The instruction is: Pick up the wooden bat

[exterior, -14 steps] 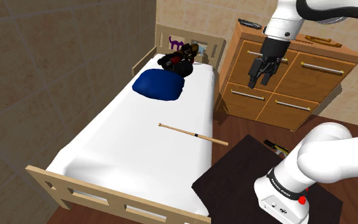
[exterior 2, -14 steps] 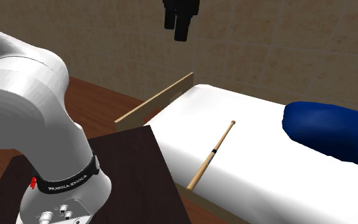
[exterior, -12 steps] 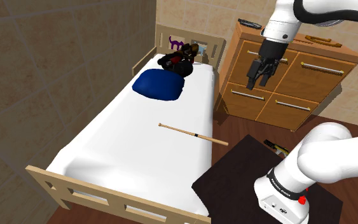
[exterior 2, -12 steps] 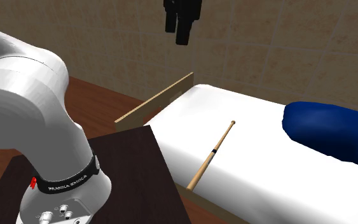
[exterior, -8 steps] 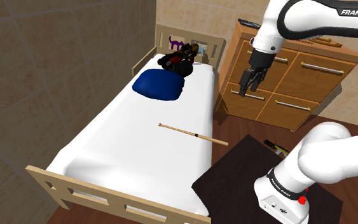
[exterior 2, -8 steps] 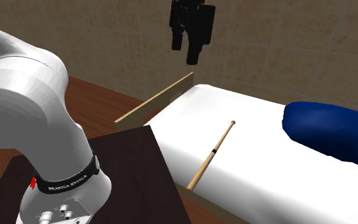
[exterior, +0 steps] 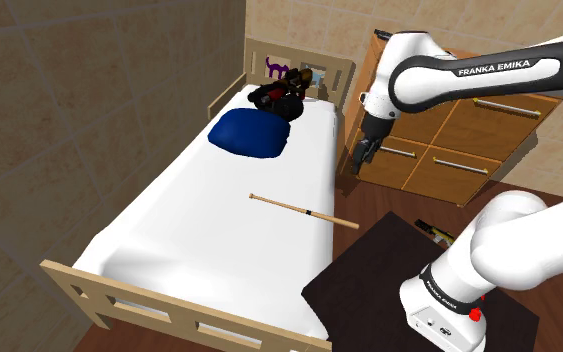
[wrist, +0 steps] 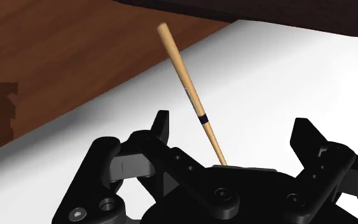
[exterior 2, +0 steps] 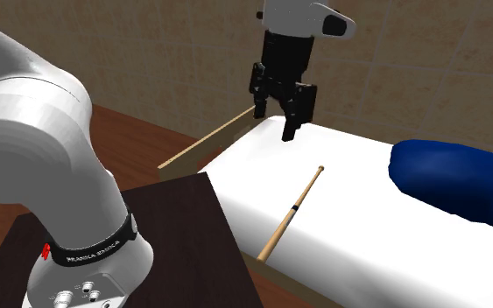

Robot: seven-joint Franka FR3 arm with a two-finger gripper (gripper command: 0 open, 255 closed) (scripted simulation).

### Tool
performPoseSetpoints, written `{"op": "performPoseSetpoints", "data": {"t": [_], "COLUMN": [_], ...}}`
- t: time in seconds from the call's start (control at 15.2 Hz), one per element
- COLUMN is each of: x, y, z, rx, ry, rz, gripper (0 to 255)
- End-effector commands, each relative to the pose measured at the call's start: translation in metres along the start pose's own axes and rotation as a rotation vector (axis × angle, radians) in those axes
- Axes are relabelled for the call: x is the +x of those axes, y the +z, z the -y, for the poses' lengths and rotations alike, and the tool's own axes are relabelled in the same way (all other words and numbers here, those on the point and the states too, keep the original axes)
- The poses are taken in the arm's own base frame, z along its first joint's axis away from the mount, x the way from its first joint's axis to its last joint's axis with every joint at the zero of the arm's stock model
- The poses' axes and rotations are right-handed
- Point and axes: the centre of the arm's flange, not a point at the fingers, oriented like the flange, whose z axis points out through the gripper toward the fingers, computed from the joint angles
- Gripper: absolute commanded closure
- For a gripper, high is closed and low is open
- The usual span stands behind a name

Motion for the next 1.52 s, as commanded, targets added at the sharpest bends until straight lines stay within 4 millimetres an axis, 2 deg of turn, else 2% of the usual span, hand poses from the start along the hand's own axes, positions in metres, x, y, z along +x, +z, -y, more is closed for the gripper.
{"op": "performPoseSetpoints", "data": {"t": [0.0,0.66,1.25,1.45], "x": [0.013,0.077,0.135,0.137], "y": [0.022,0.135,0.236,0.248], "z": [0.000,0.004,0.014,0.014], "rx": [-0.009,-0.050,-0.087,-0.087], "ry": [-0.045,-0.259,-0.451,-0.454], "rz": [-0.007,-0.024,-0.041,-0.041], "gripper": [0,0,0,0]}}
